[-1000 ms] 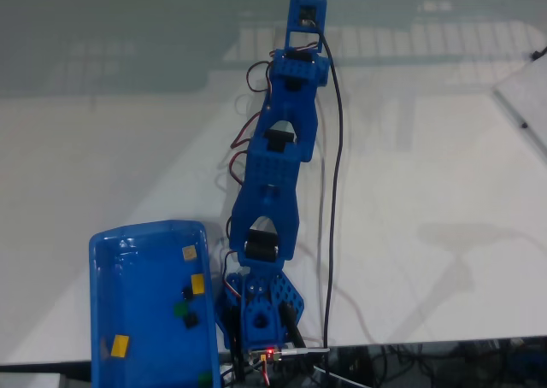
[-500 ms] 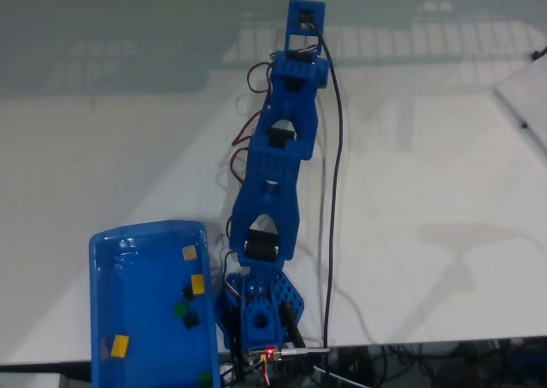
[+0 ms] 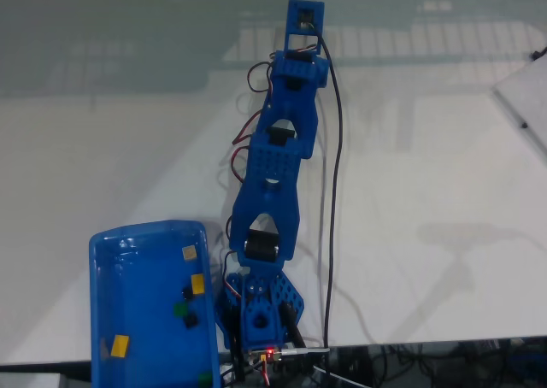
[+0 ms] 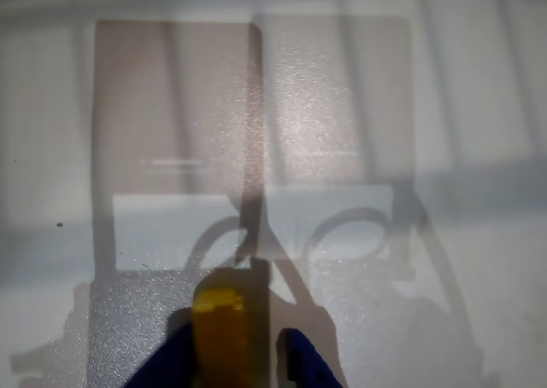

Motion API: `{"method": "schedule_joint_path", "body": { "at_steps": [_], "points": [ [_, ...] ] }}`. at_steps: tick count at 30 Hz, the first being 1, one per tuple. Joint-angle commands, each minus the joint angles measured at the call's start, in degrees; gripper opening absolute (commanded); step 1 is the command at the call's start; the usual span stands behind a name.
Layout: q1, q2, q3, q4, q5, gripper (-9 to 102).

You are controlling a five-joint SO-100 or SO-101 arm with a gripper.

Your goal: Pick up all the lego then put into the bin

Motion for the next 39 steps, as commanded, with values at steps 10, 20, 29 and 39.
{"method": "schedule_joint_path", "body": {
  "at_steps": [10,20,29,39],
  "points": [
    [-0.4,-0.4,-2.9,-0.8,-0.1,0],
    [-9.0,16.3,4.5,1.6,12.2,0],
    [-30.1,52.8,21.1,14.4,23.1,0],
    [-65.1,82.3,34.2,38.1,26.8,0]
  ]
}}
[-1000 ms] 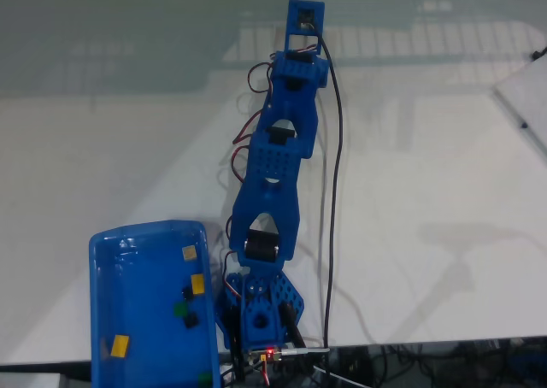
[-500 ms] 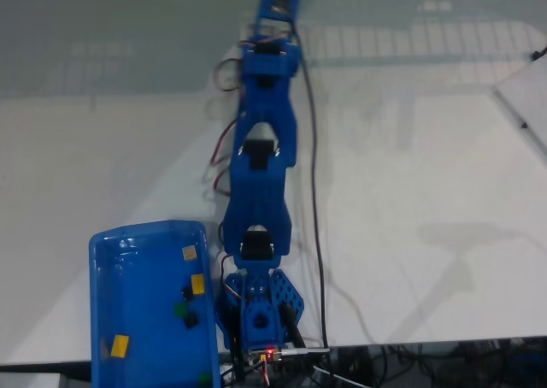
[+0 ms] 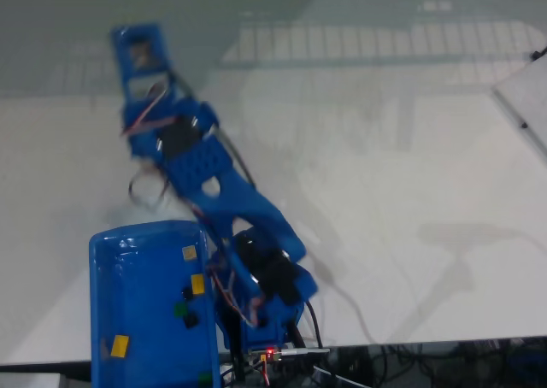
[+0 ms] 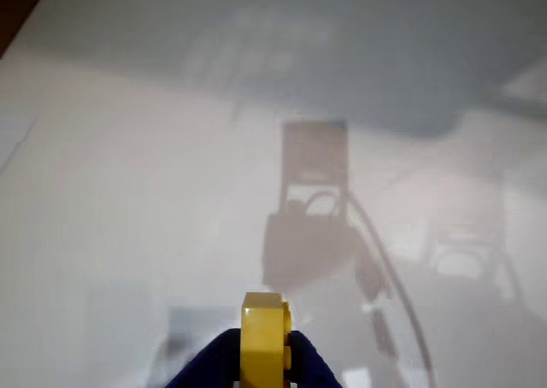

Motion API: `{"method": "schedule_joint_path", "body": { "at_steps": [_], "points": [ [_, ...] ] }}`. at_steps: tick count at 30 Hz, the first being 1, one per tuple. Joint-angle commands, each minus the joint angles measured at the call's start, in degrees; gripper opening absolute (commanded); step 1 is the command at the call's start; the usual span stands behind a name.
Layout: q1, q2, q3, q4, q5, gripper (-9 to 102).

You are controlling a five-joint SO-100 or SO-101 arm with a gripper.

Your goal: Pick up all the lego then put into the bin

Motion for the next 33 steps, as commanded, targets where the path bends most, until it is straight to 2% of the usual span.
{"method": "schedule_joint_path", "body": {
  "at_steps": [1,8,12,15,20,25,28,30,33],
  "points": [
    [-14.5,6.6,1.0,6.2,1.1,0],
    [-40.3,14.4,3.5,21.6,2.8,1],
    [-49.9,16.1,3.9,28.1,3.8,1],
    [-52.8,17.7,6.2,28.6,3.8,4],
    [-54.3,18.0,9.6,28.6,3.3,11],
    [-54.6,18.5,9.8,28.6,4.0,26],
    [-52.9,18.9,9.3,28.4,3.4,28],
    [-47.9,19.1,8.1,26.8,1.8,28],
    [-32.4,18.3,6.8,18.5,-0.4,27]
  ]
}}
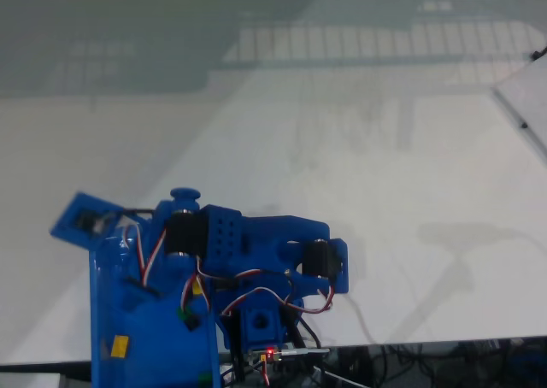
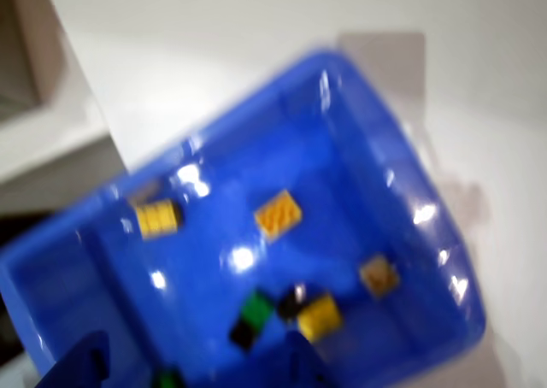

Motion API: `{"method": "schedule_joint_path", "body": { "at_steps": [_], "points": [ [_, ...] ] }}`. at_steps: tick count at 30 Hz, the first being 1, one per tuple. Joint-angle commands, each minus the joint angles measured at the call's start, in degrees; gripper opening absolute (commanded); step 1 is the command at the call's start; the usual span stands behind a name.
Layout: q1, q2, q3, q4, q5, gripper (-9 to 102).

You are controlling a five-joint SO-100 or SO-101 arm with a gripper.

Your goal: Pick up all the lego then put into the bin

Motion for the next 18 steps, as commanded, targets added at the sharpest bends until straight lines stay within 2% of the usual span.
{"method": "schedule_joint_path", "body": {
  "at_steps": [1,6,10,13,18],
  "points": [
    [17.8,-1.1,-3.3,-8.7,-2.1,24],
    [47.4,-6.2,-1.9,-21.8,-5.7,3],
    [65.0,-4.2,7.9,-32.4,-10.8,0],
    [72.7,-2.7,14.5,-35.5,-14.2,0],
    [78.3,3.8,24.5,-36.5,-18.3,0]
  ]
}}
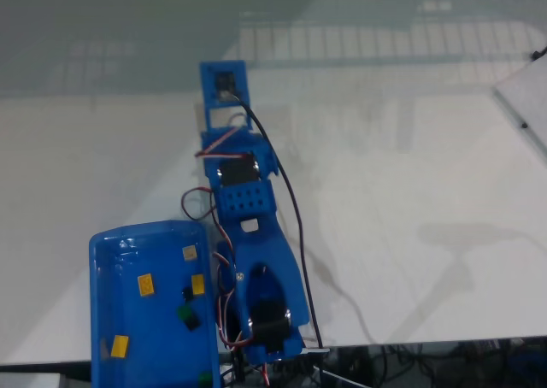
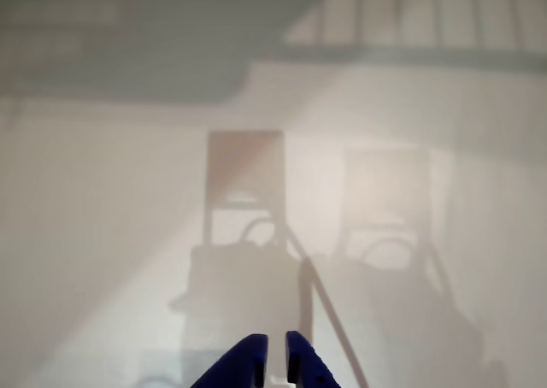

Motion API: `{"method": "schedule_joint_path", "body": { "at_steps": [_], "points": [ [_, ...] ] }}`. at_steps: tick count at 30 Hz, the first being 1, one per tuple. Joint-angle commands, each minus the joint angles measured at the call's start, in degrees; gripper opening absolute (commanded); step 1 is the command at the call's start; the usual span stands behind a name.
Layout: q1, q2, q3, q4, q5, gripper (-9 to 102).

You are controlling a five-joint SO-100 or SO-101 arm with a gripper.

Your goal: Pick up all the lego then put into the bin

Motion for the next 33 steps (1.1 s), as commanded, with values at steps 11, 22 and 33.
{"method": "schedule_joint_path", "body": {
  "at_steps": [11,22,33],
  "points": [
    [5.0,15.8,16.8,-0.6,-6.5,0],
    [7.0,30.1,31.1,-1.0,-10.1,0],
    [9.5,36.8,38.1,6.6,-12.1,0]
  ]
}}
